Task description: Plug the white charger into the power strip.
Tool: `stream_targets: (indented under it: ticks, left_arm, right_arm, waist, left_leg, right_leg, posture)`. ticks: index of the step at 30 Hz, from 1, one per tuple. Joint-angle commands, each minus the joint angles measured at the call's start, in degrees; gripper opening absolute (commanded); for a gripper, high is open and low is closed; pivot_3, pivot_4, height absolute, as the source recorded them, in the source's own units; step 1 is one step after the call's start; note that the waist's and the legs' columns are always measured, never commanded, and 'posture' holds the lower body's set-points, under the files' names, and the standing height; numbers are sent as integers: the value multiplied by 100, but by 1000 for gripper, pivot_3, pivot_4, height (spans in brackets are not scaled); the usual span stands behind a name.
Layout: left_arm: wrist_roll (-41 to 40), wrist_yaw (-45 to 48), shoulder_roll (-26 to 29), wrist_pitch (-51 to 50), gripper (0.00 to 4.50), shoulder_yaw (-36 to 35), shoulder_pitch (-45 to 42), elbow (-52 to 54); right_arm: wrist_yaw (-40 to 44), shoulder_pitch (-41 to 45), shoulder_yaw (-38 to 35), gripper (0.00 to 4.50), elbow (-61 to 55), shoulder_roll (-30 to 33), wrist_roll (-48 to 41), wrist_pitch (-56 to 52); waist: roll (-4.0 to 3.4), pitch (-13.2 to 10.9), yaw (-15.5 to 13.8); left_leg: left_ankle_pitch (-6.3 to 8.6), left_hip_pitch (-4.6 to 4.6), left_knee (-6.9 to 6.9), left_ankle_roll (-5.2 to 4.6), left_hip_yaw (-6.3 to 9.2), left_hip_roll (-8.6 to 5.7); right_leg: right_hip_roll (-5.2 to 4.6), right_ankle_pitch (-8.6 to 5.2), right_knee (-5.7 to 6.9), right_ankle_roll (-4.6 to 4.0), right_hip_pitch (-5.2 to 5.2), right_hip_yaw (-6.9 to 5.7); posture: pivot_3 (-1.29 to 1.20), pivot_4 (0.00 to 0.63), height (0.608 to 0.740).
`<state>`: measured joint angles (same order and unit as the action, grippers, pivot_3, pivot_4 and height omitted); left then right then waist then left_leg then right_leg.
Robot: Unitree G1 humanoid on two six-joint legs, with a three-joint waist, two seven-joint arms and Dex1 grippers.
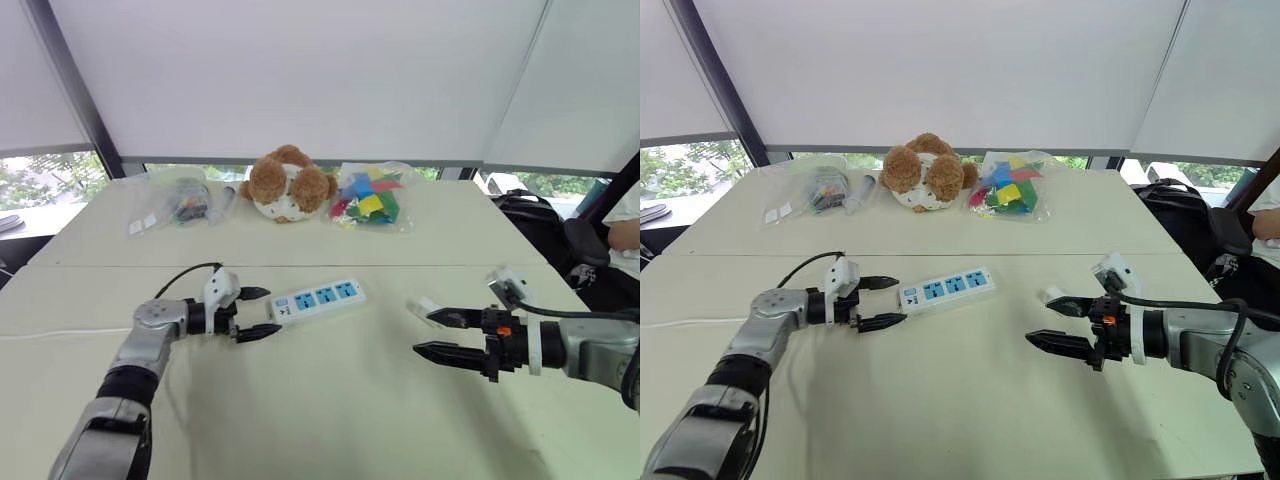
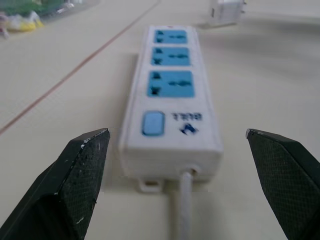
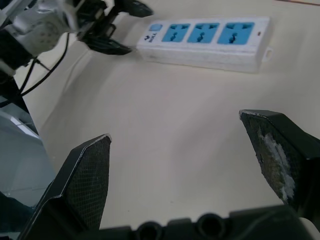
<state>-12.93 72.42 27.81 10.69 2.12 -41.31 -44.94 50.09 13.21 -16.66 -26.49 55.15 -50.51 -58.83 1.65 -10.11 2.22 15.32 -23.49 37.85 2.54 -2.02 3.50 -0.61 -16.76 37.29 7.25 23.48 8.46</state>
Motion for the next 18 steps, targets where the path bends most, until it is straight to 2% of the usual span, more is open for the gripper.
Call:
stream_targets:
  ticks: [1, 5, 8, 9, 10, 13, 15, 18]
  left_arm:
    - [149, 6, -197, 473, 4472, -19, -307, -622]
    - [307, -18, -402, 789, 4472, -39, -542, -1265]
    - [317, 53, -503, 908, 3602, -97, -653, -1527]
    - [299, 89, -539, 921, 3143, -118, -679, -1566]
    - [307, 104, -568, 946, 2995, -122, -692, -1595]
    - [446, 116, -624, 1016, 3013, -28, -656, -1572]
    - [668, 155, -611, 1176, 3013, 160, -559, -1437]
    - [874, 272, -555, 1238, 3013, 369, -410, -1161]
  right_arm:
    - [30, 32, -149, 4500, -168, 168, -154, -52]
    - [45, 30, -185, 4500, -186, 267, -190, -100]
    - [33, 97, -196, 4500, -176, 338, -243, -140]
    - [24, 163, -202, 4500, -132, 371, -266, -168]
    - [-14, 255, -183, 4500, -69, 405, -261, -213]
    - [-279, 729, 62, 4500, 316, 567, -39, -484]
    - [-183, 1284, 682, 4500, 805, 1031, 179, -1028]
    - [106, 2205, 1888, 4500, 1761, 1317, 1332, -432]
  waist:
    - [0, 0, 3]
    - [0, 0, 15]
    - [0, 0, 14]
    - [0, 0, 13]
    - [0, 0, 12]
    - [-1, 0, 10]
    - [-2, 1, -7]
    - [-3, 2, -10]
  left_leg:
    - [1, 0, 5, -2, 0, 0]
    - [2, -2, 11, -3, 5, -1]
    - [2, -3, 11, -4, 15, -1]
    - [2, -3, 11, -4, 17, -1]
    - [2, -3, 11, -4, 18, -1]
    - [2, -4, 12, -4, 18, -1]
    - [2, -3, 16, -4, 20, -1]
    - [2, -5, 15, -4, 16, 1]
  right_leg:
    - [0, 0, 0, 0, -4, 0]
    - [0, 2, 2, 4, -5, -1]
    - [0, 3, 6, 5, -5, -10]
    - [0, 3, 8, 5, -5, -13]
    - [0, 3, 9, 5, -5, -13]
    - [-1, 3, 11, 6, -5, -14]
    - [-3, 3, 11, 5, -7, -17]
    - [-6, 3, 10, 2, -3, -18]
  posture:
    - [0, 150, 739]
    - [0, 150, 739]
    - [0, 150, 739]
    - [0, 150, 739]
    - [0, 150, 739]
    - [0, 150, 739]
    - [0, 150, 739]
    - [0, 150, 739]
